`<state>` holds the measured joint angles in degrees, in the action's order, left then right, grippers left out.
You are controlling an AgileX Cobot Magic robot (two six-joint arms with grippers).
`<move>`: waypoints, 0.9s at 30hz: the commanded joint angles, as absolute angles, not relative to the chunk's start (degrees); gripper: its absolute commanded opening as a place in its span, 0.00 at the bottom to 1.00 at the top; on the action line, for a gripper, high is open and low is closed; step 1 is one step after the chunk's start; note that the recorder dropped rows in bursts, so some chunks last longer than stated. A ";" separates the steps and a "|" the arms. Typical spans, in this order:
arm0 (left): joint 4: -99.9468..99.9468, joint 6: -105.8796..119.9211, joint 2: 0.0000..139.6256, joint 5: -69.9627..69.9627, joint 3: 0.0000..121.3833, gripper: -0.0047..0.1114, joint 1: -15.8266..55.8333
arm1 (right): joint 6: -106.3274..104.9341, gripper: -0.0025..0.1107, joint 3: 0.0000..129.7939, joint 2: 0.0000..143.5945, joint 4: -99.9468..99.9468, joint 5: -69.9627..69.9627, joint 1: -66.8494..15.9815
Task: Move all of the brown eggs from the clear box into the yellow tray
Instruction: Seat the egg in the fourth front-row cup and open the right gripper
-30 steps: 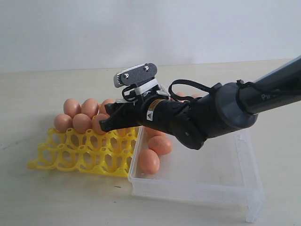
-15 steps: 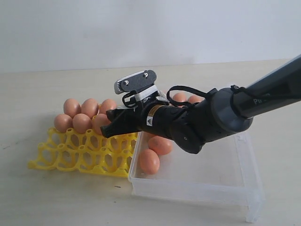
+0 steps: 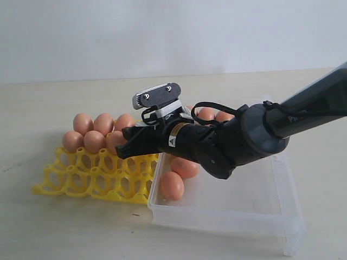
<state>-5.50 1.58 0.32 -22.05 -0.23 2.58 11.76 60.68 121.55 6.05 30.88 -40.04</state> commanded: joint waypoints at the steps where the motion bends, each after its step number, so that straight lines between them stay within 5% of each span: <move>1: -5.44 1.32 0.00 -21.69 0.00 0.04 2.86 | 12.05 0.02 61.12 121.56 6.64 32.51 -39.68; 27: -5.44 1.32 0.00 -21.69 0.00 0.04 2.86 | 17.95 0.02 65.71 123.78 13.50 26.68 -39.54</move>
<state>-5.50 1.58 0.32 -22.05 -0.23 2.58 18.39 65.34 123.78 13.03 27.57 -39.96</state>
